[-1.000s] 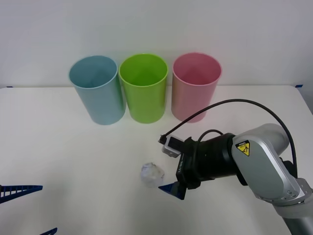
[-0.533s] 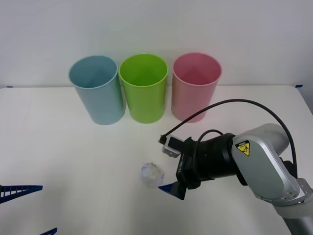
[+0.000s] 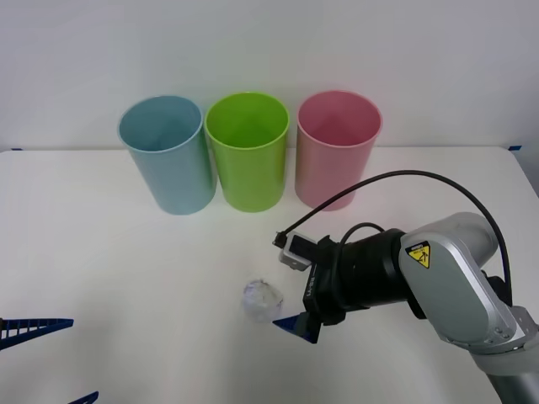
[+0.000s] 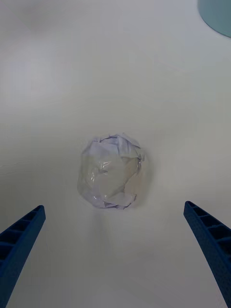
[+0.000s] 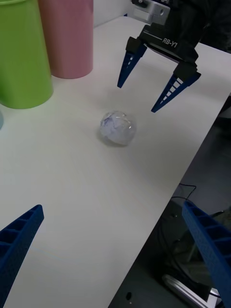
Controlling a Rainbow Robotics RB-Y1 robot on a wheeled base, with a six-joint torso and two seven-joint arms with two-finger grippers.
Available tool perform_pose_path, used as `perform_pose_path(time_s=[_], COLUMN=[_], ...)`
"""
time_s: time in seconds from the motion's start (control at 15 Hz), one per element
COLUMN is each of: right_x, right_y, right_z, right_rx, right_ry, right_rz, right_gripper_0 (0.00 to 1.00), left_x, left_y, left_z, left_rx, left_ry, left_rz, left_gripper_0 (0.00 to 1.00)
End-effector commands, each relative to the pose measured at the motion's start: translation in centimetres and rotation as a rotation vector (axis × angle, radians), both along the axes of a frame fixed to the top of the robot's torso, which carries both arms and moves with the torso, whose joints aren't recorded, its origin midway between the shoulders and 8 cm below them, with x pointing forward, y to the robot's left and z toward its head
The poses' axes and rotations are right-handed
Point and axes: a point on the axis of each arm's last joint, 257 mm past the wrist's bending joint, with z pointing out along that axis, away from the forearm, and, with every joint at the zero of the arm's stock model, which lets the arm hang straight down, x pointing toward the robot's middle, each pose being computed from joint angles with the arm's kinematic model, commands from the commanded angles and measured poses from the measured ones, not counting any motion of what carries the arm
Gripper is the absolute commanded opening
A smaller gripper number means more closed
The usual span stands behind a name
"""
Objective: Put cans in the blue bin and PET bottles in the pink bin and trash in the green bin.
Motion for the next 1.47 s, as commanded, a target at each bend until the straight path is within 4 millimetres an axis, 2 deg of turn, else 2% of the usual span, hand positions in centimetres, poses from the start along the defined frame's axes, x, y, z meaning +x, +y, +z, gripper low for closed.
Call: perform_pose_path(time_s=[0.07, 1.47], right_x=[0.00, 0.03], right_y=[0.00, 0.42], right_z=[0.00, -0.34], right_rx=[0.000, 0.008], right_ry=[0.000, 0.002], right_rz=[0.000, 0.008], right_gripper_0=[1.00, 1.00], left_x=[0.00, 0.00], left_y=[0.00, 0.00], left_z=[0.00, 0.00], left_rx=[0.000, 0.000], left_ry=[0.000, 0.000], left_rz=[0.000, 0.000], left_gripper_0=[1.00, 1.00])
